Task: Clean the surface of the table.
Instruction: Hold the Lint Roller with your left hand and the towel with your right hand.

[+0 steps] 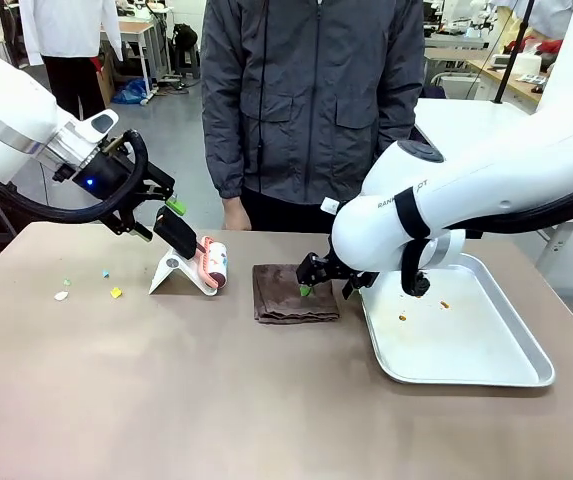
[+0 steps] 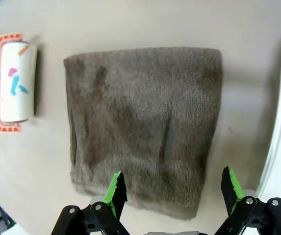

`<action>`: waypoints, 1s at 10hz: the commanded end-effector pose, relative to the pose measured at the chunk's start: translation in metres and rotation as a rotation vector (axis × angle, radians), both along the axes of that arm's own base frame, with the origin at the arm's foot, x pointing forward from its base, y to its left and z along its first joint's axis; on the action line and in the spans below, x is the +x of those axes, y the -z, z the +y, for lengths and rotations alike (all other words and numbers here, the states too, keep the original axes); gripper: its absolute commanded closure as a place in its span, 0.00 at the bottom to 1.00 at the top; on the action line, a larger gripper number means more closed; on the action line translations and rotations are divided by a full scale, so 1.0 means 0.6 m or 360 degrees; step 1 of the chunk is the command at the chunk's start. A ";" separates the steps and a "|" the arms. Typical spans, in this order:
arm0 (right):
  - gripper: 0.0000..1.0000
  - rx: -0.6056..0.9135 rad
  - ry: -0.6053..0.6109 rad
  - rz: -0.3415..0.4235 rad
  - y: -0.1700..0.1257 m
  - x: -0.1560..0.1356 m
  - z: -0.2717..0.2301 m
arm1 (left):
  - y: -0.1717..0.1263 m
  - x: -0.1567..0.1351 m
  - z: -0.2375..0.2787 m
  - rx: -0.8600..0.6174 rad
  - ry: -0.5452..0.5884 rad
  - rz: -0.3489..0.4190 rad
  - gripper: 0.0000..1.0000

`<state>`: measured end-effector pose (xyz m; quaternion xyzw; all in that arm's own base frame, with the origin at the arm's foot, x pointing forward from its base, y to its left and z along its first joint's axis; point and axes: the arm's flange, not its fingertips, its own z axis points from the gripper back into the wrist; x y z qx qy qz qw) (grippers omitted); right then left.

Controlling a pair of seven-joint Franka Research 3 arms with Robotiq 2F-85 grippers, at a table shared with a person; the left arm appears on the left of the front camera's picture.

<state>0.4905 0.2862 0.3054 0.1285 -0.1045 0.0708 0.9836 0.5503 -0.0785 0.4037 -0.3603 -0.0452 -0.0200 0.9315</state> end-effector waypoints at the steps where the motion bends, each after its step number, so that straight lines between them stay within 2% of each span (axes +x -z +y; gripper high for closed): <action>1: 0.00 -0.0023 0.0117 -0.0056 0.002 0.018 0.029 | -0.006 0.005 -0.003 0.0047 -0.0021 0.0008 0.00; 5: 0.00 -0.0052 0.0119 -0.0036 0.010 0.025 0.035 | -0.006 0.004 -0.007 0.0046 -0.0008 0.0012 0.00; 6: 0.54 -0.0070 0.0109 -0.0040 0.011 0.026 0.034 | -0.005 0.005 -0.007 0.0054 -0.0005 0.0005 0.60; 7: 0.59 -0.0057 0.0105 -0.0044 0.012 0.026 0.035 | -0.005 0.004 -0.008 0.0056 0.0000 0.0003 0.60; 8: 1.00 -0.0055 0.0109 -0.0037 0.015 0.027 0.035 | -0.005 0.004 -0.007 0.0049 0.0002 -0.0006 1.00; 9: 1.00 -0.0060 0.0102 -0.0038 0.018 0.027 0.037 | -0.004 0.004 -0.008 0.0055 -0.0001 -0.0013 0.65; 10: 1.00 -0.0056 0.0106 -0.0035 0.019 0.027 0.037 | -0.003 0.004 -0.008 0.0058 0.0003 -0.0013 1.00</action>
